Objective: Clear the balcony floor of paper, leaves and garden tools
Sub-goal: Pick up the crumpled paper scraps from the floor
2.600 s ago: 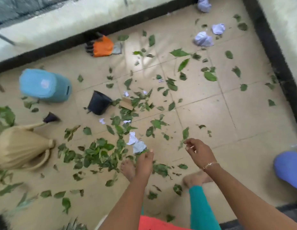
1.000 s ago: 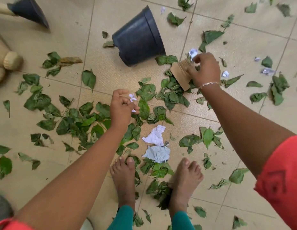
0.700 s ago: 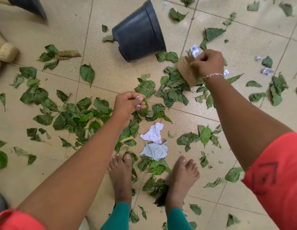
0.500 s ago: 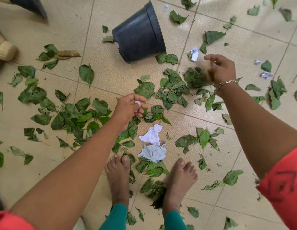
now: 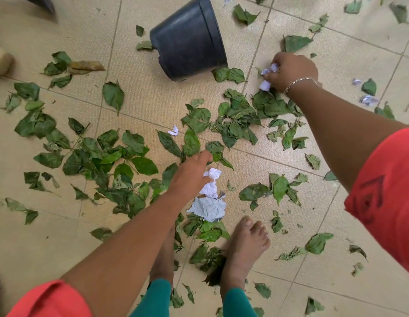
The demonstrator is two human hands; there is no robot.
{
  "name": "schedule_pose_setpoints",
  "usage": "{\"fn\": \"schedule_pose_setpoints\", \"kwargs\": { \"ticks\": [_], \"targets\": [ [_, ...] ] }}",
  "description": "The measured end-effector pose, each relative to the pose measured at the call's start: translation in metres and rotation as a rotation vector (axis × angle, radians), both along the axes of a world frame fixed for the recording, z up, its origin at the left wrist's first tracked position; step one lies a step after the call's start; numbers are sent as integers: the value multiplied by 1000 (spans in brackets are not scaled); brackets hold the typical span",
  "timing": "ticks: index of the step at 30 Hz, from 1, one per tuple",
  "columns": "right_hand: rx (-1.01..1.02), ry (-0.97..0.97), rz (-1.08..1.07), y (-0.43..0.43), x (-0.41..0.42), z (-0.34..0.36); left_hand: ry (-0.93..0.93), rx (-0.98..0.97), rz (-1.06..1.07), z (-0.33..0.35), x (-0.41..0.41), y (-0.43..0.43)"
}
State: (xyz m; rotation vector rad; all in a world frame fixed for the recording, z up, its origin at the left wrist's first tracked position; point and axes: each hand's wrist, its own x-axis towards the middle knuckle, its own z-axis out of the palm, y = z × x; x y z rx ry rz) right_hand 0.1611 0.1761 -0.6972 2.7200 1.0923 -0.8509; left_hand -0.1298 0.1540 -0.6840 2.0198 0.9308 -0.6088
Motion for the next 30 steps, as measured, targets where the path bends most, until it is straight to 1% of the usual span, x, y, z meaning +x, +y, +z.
{"fn": "schedule_pose_setpoints", "kwargs": {
  "ticks": [2,4,6,8,10,12,13,14,17,18,19,20,21,23,24,26,27,28,29,30],
  "targets": [
    [32,21,-51,-7,3,-2,23,97,-87,-3,0,-2],
    [186,99,-194,-18,3,-1,9,184,-175,-7,0,-3],
    [390,259,-427,-34,-3,6,3,218,-192,-8,0,-1],
    [535,458,-630,-53,-18,21,18,224,-184,-10,-1,1],
    [584,593,-734,-73,-44,34,29,223,-213,-10,-3,2],
    [580,701,-752,-92,-76,42,-7,209,-212,-9,-6,2],
    [546,735,-724,-101,-93,43,-46,188,-159,-9,-7,1],
    [488,741,-654,-110,-110,41,-89,157,-63,-7,-9,0],
    [295,621,-310,-140,-158,28,-200,57,299,0,-19,-2],
    [240,580,-210,-149,-170,23,-236,48,375,3,-24,-3],
    [181,544,-109,-155,-182,18,-255,48,405,5,-29,-3],
    [121,512,1,-160,-193,14,-241,56,384,5,-35,-4],
    [61,476,130,-162,-201,12,-189,68,320,5,-37,-4],
    [-12,419,371,-165,-216,7,-19,78,107,0,-41,-9],
    [-40,394,442,-165,-220,4,58,85,13,-3,-39,-13],
    [-64,308,539,-164,-226,-1,157,118,-92,-7,-32,-21],
    [-35,243,586,-164,-227,-3,174,147,-112,-9,-29,-24],
    [9,180,594,-165,-227,-4,173,175,-112,-11,-27,-25],
    [75,162,564,-165,-227,-3,157,196,-91,-12,-26,-26],
    [133,190,500,-165,-226,-4,128,198,-55,-12,-26,-25]
  ]
}}
